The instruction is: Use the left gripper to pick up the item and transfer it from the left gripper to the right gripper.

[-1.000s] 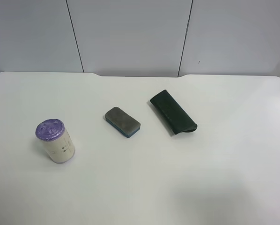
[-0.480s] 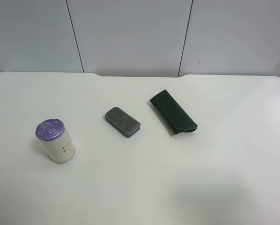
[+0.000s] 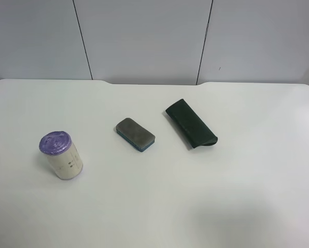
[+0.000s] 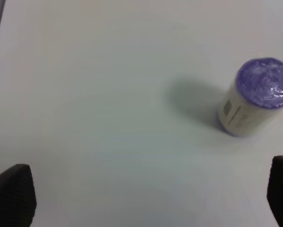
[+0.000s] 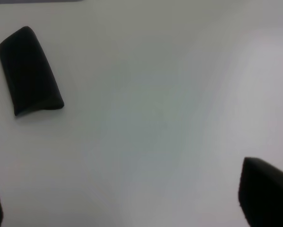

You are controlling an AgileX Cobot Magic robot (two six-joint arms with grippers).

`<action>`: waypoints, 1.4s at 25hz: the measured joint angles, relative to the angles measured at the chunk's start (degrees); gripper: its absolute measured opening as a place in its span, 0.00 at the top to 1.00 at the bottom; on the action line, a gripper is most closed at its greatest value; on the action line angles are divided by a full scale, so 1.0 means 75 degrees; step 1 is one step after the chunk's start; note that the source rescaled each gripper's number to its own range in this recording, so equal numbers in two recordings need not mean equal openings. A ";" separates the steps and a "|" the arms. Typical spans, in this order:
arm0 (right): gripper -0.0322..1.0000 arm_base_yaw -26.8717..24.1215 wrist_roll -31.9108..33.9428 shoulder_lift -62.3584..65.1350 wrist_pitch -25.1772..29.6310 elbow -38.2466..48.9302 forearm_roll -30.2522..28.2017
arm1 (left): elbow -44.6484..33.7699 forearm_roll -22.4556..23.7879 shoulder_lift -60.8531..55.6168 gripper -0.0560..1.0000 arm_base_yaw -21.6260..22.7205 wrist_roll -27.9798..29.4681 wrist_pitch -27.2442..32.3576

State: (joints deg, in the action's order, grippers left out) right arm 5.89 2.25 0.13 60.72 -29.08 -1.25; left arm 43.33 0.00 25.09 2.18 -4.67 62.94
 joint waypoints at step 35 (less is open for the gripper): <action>0.00 0.0000 0.0000 0.0000 0.0000 0.0000 0.0000 | 0.1291 -0.0517 0.7080 0.00 -0.3056 0.1803 -0.1775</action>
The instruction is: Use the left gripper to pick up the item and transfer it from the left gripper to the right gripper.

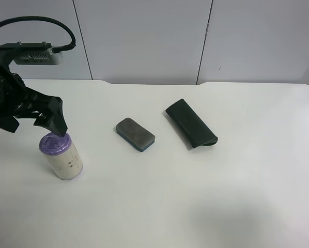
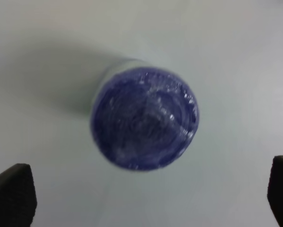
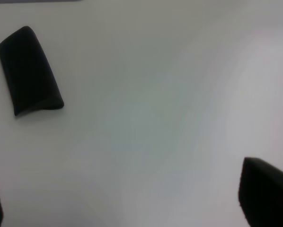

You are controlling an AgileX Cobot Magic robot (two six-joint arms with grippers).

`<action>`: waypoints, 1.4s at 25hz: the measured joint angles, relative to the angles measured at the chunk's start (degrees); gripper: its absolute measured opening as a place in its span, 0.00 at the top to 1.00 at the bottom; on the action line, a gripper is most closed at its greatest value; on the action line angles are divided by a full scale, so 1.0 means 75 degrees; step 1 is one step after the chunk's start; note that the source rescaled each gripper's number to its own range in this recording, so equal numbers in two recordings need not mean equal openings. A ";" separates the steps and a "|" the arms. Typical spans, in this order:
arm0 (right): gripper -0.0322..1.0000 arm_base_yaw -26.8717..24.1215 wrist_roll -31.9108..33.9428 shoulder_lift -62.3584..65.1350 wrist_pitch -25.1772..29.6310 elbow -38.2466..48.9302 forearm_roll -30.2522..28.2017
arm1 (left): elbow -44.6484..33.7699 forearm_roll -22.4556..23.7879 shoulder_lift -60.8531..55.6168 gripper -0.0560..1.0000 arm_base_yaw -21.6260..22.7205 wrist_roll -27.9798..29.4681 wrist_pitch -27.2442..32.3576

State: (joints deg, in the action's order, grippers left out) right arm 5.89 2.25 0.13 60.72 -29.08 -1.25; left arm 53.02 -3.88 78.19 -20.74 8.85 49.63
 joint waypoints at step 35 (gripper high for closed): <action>0.00 0.0000 0.0000 0.0000 0.0000 0.0000 0.0000 | 0.0000 0.0624 0.2506 0.94 -0.0044 0.0146 -0.0850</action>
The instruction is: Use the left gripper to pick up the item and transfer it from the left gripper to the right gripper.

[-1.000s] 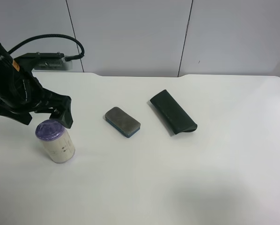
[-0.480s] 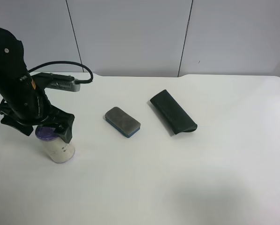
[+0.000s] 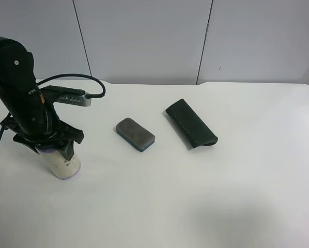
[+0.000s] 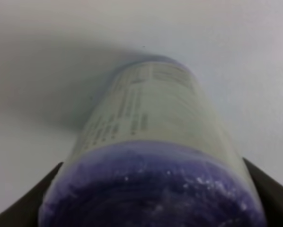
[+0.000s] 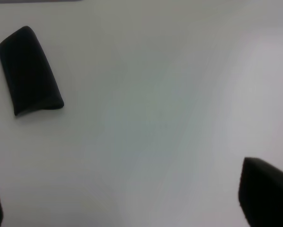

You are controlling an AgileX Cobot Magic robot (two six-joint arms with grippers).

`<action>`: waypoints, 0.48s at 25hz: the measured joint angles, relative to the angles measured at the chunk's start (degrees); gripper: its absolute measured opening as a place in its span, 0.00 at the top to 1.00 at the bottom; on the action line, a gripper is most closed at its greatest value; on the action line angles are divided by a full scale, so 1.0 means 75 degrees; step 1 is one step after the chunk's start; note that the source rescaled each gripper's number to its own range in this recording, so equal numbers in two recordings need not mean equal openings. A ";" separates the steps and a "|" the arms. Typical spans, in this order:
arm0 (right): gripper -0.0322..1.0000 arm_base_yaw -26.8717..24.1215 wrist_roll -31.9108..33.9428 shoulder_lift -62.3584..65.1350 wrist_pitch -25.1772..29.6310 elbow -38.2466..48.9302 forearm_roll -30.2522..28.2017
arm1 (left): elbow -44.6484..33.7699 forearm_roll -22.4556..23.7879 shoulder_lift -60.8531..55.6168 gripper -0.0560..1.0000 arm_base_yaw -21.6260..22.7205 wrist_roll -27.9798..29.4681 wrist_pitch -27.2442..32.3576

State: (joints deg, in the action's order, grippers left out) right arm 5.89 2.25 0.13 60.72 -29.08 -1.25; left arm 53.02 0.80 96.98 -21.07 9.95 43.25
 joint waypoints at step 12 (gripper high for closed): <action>0.00 0.0000 0.0000 0.0000 0.0000 0.0000 0.0000 | 0.0459 -0.0181 -0.0391 0.94 0.0000 -0.0008 0.0585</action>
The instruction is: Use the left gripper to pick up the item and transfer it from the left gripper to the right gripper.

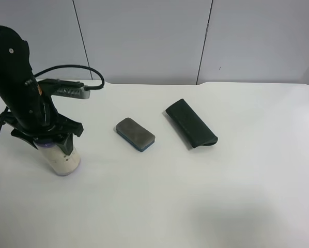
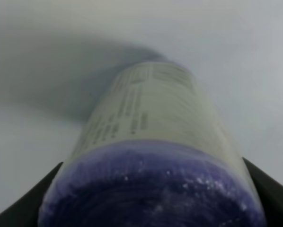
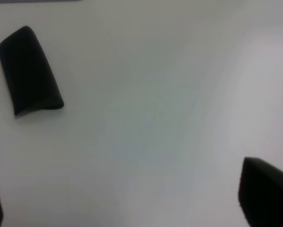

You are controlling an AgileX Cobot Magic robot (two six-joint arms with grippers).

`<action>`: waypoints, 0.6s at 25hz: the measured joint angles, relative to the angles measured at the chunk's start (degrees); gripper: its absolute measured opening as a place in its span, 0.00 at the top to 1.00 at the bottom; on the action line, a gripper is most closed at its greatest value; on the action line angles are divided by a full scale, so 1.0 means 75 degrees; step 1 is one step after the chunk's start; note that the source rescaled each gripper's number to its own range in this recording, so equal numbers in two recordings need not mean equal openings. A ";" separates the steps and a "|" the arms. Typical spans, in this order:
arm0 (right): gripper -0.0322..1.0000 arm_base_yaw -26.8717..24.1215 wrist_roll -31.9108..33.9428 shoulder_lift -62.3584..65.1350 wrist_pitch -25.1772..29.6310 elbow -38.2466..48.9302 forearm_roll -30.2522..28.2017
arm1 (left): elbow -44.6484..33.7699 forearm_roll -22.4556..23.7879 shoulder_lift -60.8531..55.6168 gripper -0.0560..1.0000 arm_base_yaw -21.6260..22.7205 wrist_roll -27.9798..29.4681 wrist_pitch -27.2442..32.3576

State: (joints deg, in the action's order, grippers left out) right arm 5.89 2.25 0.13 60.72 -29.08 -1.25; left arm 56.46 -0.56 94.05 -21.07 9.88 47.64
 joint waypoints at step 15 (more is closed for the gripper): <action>0.00 0.0000 0.0000 0.0000 0.0000 0.0000 0.0000 | 0.0695 -0.3010 -0.1755 0.94 0.0000 -0.3887 0.0260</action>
State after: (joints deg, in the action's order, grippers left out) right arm 5.89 2.25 0.13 60.72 -29.08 -1.25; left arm 61.67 -23.14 80.89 -21.07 -19.27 49.59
